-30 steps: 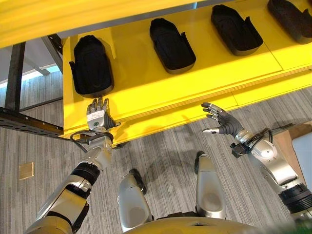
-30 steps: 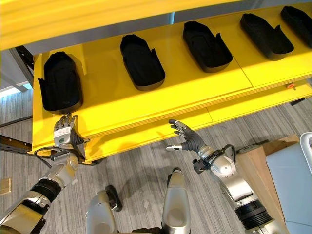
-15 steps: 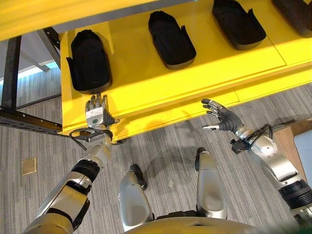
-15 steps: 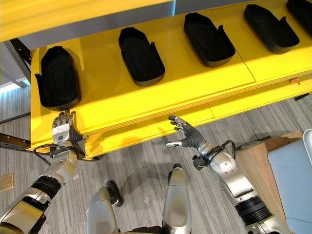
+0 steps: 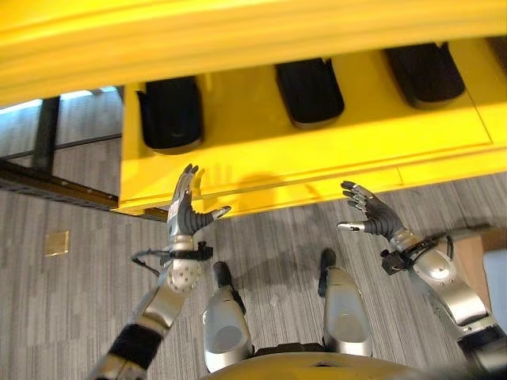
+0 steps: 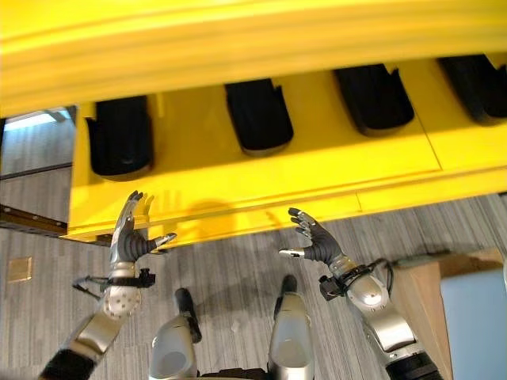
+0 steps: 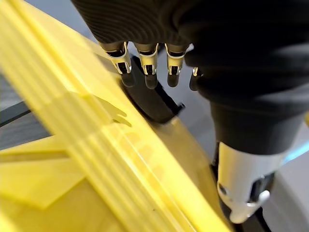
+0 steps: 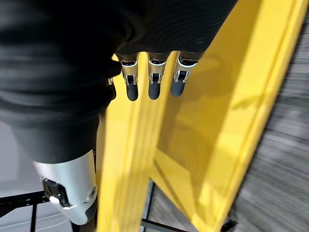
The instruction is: Move parts from the plastic box to the shelf.
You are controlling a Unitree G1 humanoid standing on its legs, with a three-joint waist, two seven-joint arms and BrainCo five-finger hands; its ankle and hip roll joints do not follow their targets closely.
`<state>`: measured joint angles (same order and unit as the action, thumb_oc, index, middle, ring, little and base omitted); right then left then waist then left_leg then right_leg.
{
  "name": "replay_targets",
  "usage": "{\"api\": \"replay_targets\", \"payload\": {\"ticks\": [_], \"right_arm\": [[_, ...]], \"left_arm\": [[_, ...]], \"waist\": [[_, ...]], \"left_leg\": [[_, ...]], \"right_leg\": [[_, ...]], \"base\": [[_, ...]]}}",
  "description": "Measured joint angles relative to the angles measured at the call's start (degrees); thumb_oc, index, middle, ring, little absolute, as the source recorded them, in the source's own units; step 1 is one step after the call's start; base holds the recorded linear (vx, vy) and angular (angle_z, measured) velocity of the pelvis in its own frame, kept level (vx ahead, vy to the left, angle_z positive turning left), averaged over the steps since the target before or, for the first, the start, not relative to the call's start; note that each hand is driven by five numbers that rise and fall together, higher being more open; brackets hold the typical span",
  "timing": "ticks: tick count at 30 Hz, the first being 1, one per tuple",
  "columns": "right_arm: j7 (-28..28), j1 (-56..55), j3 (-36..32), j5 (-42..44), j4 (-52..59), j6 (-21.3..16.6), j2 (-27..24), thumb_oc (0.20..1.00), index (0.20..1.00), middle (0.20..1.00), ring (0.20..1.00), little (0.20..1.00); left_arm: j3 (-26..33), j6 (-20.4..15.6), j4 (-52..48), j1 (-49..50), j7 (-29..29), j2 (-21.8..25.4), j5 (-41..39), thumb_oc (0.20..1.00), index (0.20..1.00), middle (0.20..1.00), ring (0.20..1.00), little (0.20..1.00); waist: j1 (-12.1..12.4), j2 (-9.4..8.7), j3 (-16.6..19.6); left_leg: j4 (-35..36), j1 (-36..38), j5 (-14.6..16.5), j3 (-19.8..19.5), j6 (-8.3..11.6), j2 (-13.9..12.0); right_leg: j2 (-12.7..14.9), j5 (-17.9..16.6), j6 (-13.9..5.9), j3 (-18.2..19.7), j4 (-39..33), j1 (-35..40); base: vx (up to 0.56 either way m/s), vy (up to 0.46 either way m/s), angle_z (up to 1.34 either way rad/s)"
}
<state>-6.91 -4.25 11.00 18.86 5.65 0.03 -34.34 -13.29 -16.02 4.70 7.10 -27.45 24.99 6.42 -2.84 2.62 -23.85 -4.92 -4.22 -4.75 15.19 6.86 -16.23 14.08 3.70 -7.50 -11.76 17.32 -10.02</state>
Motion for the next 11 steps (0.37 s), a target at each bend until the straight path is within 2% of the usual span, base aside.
{"api": "replay_targets", "payload": {"ticks": [1,2,3,4,6,11], "right_arm": [[0.0,-0.6,-0.3,0.0,0.0,0.0,0.0,1.000,1.000,1.000,1.000,1.000],[-0.3,-1.6,-0.4,0.2,-0.2,0.0,0.0,1.000,1.000,1.000,1.000,1.000],[-1.2,-2.5,-0.9,0.7,-0.5,-0.5,0.3,1.000,1.000,1.000,1.000,1.000],[-2.4,-4.6,-1.3,1.6,-2.2,-0.6,1.8,1.000,1.000,1.000,1.000,1.000],[-3.9,-6.3,-1.1,4.3,-5.1,-0.6,4.2,1.000,1.000,1.000,1.000,1.000],[-4.1,-7.7,-1.0,5.9,-7.4,-0.4,4.9,1.000,1.000,1.000,1.000,1.000]], "left_arm": [[0.0,-1.1,-0.3,1.6,3.0,0.0,-2.7,1.000,1.000,1.000,1.000,1.000],[0.2,-2.8,-0.4,4.3,10.6,0.1,-10.8,1.000,1.000,1.000,1.000,1.000],[0.4,-2.8,-0.6,6.6,18.3,-1.3,-18.0,1.000,1.000,1.000,1.000,1.000],[0.0,-3.0,-0.5,10.5,27.2,-4.2,-25.1,1.000,1.000,1.000,1.000,1.000],[-0.5,-1.6,1.7,13.9,37.0,-4.6,-35.0,1.000,1.000,1.000,1.000,1.000],[1.0,-1.6,3.8,12.4,40.9,-3.6,-39.2,1.000,1.000,1.000,1.000,1.000]], "waist": [[0.4,0.46,1.8],[1.4,0.26,4.4],[1.9,0.20,5.7],[2.2,-0.63,9.0],[2.3,-1.85,12.9],[1.7,-2.64,15.6]], "left_leg": [[1.4,0.3,-0.4,0.0,-0.13,0.3],[2.1,1.2,-0.7,0.0,0.07,0.9],[3.2,2.1,-0.9,0.0,0.01,1.1],[4.9,3.8,-1.1,0.1,-0.09,1.6],[8.2,6.7,-1.3,1.1,-0.02,2.0],[10.6,8.0,-2.1,2.2,0.00,3.3]], "right_leg": [[0.1,-0.5,-0.34,-0.5,-1.5,0.7],[0.3,-1.4,-0.80,-0.8,-3.3,2.3],[0.3,-2.1,-1.07,-1.4,-5.3,4.0],[0.4,-3.2,-1.65,-2.2,-8.6,6.7],[0.1,-4.7,-2.16,-3.4,-13.6,10.0],[0.2,-9.6,-3.27,-3.5,-22.3,14.1]], "base": [[-0.04,-0.057,0.21],[-0.04,-0.039,0.16],[-0.04,0.000,0.14],[-0.01,0.038,0.16],[-0.04,0.052,0.02],[-0.02,0.020,-0.08]]}}
